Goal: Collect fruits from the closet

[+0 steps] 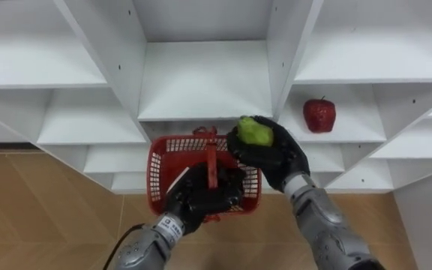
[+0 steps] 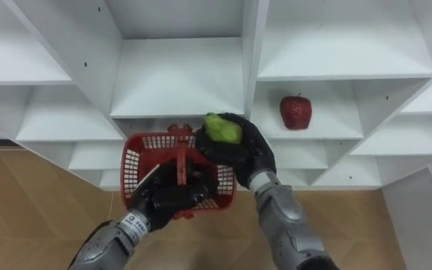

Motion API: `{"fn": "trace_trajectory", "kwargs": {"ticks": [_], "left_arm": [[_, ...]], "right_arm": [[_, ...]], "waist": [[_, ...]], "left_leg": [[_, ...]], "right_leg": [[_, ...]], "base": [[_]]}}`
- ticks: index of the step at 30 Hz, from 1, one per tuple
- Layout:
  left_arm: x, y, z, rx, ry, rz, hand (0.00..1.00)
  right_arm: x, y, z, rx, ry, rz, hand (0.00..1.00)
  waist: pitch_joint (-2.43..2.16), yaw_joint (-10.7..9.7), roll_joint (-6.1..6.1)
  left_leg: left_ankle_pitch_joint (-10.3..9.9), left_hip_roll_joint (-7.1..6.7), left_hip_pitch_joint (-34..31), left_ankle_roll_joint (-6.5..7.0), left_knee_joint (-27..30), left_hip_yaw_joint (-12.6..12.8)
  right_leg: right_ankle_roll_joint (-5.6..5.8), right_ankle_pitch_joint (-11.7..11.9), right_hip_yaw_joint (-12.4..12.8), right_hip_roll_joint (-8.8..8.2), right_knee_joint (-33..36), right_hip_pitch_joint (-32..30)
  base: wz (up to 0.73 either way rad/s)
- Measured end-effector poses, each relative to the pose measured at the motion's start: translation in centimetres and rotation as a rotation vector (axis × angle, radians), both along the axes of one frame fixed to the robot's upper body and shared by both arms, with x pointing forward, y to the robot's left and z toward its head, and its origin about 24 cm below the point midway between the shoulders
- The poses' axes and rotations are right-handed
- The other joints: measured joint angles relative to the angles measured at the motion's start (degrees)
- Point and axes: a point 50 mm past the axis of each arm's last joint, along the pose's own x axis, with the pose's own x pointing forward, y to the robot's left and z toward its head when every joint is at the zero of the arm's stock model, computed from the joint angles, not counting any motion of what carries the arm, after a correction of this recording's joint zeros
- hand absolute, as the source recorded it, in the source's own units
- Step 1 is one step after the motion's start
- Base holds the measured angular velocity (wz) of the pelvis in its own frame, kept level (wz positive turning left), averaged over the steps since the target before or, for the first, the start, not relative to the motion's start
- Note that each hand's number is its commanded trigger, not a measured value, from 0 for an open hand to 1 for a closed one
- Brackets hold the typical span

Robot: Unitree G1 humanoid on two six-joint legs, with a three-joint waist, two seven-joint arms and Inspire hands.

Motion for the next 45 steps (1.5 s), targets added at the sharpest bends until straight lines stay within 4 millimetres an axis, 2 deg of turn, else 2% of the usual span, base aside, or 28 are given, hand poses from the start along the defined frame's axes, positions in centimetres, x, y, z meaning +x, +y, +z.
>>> {"fn": "trace_trajectory", "kwargs": {"ticks": [5,10,14,19,32,37,45], "left_arm": [[-0.4,0.4,-0.8,0.017,0.048,0.004,1.00],[-0.6,0.4,-1.0,0.019,0.074,0.001,1.00],[-0.7,0.2,-1.1,0.016,0.085,-0.004,1.00],[-0.8,0.2,-1.4,0.043,0.095,-0.026,1.00],[-0.9,0.2,-1.4,0.047,0.098,-0.030,1.00],[-0.7,0.3,-1.2,0.046,0.092,-0.014,1.00],[0.1,0.3,-0.4,0.004,0.065,0.032,1.00]], "right_arm": [[0.1,-0.1,0.0,0.070,0.019,-0.036,1.00],[0.2,0.0,0.2,0.116,0.014,-0.047,1.00],[0.2,0.3,0.2,0.154,0.020,-0.054,1.00],[0.1,0.3,0.2,0.155,0.017,-0.048,1.00],[0.1,0.1,0.0,0.150,0.028,-0.053,1.00],[-0.1,0.1,-0.4,0.144,0.048,-0.064,1.00],[-0.8,0.3,-1.2,0.174,0.094,-0.075,1.00]], "waist": [[0.07,-0.06,0.12],[0.48,-0.18,0.78],[0.56,-0.40,0.94],[0.48,-0.46,1.35],[0.45,-0.60,1.37],[0.44,-1.49,1.34],[0.44,-1.66,1.26]], "left_leg": [[0.00,0.02,0.01,0.00,0.01,0.05],[0.00,0.06,-0.29,0.01,0.01,0.09],[0.00,0.05,-0.35,0.01,0.01,0.09],[0.00,0.05,-0.37,0.02,0.02,0.09],[0.01,0.10,-0.04,0.03,0.09,0.59],[0.03,0.07,0.44,0.06,0.10,0.67],[0.06,0.06,1.20,0.11,0.09,0.73]], "right_leg": [[0.00,0.17,-0.21,0.04,-0.23,0.09],[0.11,0.73,-0.26,0.14,-1.04,0.09],[0.12,0.75,-0.31,0.13,-1.07,0.08],[0.10,0.76,-0.34,0.15,-1.07,0.03],[0.08,0.79,0.00,0.08,-0.63,0.07],[0.08,0.79,0.13,0.02,-0.35,0.39],[0.16,0.85,0.13,0.02,-0.64,1.25]], "base": [[0.00],[0.00],[0.00],[0.00],[-0.01],[0.00],[0.00]]}}
